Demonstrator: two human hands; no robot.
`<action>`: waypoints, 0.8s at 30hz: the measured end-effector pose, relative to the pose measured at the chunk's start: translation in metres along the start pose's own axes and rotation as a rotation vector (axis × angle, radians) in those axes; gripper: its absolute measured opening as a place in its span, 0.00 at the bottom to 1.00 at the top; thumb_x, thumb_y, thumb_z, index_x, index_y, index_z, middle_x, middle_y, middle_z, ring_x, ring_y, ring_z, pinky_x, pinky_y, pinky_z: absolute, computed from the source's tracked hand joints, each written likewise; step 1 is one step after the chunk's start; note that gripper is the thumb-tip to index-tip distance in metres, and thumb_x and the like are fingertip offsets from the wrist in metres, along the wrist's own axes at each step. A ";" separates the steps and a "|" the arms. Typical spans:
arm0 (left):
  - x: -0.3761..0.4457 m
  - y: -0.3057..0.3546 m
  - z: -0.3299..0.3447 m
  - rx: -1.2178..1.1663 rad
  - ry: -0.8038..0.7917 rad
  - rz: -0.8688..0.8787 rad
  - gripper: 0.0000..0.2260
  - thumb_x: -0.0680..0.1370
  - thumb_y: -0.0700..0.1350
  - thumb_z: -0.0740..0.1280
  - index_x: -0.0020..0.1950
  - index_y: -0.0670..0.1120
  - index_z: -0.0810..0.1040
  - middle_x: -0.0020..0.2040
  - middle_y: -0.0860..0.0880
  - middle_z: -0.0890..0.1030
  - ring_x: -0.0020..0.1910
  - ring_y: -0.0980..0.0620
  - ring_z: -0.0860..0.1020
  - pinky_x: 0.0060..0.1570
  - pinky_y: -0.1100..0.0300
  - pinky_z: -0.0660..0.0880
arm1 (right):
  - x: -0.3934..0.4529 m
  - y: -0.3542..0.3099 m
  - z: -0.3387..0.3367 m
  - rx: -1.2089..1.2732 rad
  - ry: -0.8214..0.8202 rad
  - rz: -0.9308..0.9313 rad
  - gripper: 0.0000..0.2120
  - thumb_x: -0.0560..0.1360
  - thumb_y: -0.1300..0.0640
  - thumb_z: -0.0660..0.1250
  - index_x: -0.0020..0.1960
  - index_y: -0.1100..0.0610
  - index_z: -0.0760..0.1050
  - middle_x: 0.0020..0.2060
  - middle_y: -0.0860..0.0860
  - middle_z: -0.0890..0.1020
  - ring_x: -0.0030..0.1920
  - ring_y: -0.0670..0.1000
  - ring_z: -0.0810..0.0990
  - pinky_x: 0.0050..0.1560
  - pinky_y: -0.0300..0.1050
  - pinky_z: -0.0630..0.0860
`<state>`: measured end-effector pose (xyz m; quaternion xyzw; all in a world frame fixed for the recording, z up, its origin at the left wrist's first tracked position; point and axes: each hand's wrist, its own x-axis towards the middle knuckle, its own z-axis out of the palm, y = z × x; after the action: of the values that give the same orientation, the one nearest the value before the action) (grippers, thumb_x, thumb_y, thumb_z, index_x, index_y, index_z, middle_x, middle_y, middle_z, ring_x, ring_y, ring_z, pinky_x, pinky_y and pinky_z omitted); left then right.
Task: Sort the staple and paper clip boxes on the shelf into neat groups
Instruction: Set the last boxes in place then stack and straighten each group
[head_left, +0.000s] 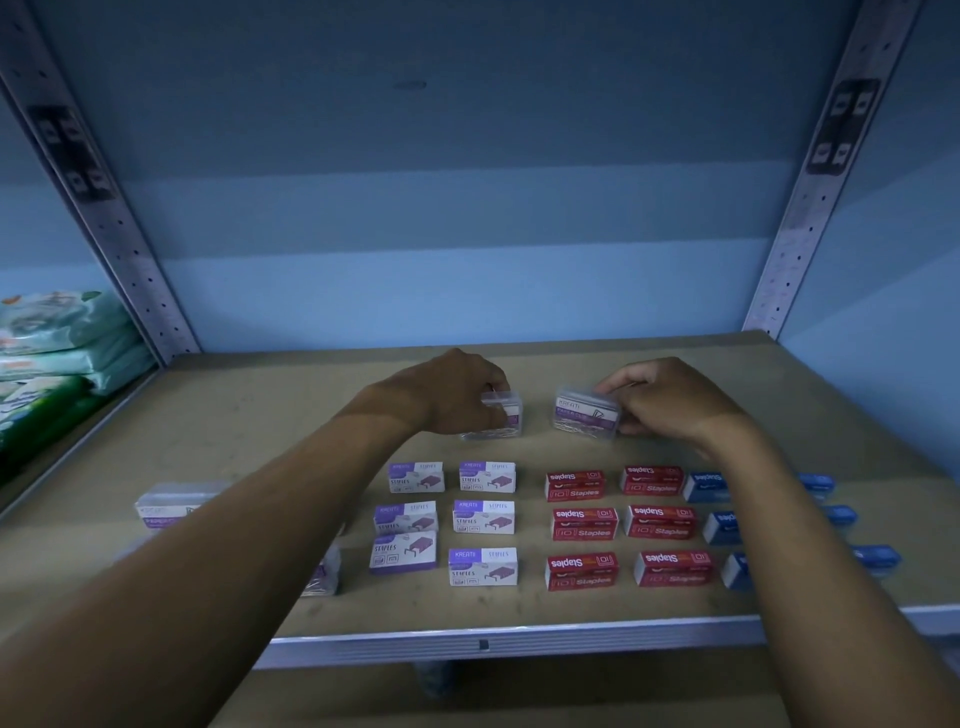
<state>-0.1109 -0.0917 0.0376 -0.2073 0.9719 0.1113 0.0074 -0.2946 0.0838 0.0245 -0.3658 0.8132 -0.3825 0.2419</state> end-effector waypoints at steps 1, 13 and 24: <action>0.001 -0.001 0.001 0.001 -0.003 -0.004 0.17 0.76 0.52 0.67 0.64 0.50 0.77 0.63 0.50 0.79 0.58 0.50 0.77 0.59 0.51 0.75 | 0.002 0.001 0.001 -0.020 0.008 -0.009 0.10 0.79 0.60 0.66 0.48 0.51 0.85 0.49 0.50 0.87 0.47 0.50 0.87 0.52 0.48 0.84; 0.002 -0.006 0.003 -0.056 0.102 0.035 0.17 0.74 0.45 0.72 0.62 0.50 0.78 0.59 0.52 0.81 0.55 0.52 0.78 0.56 0.54 0.76 | 0.001 -0.006 0.005 -0.268 0.051 -0.094 0.16 0.72 0.51 0.77 0.60 0.50 0.82 0.56 0.49 0.83 0.53 0.50 0.81 0.53 0.46 0.79; -0.021 -0.015 -0.008 -0.116 0.155 0.032 0.14 0.76 0.40 0.70 0.61 0.47 0.79 0.57 0.49 0.81 0.48 0.55 0.76 0.50 0.61 0.73 | 0.000 -0.022 0.017 -0.323 0.100 -0.125 0.12 0.74 0.58 0.74 0.56 0.50 0.84 0.57 0.49 0.84 0.50 0.47 0.77 0.37 0.32 0.67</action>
<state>-0.0850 -0.0985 0.0436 -0.1998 0.9647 0.1511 -0.0818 -0.2740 0.0667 0.0314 -0.4304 0.8507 -0.2791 0.1151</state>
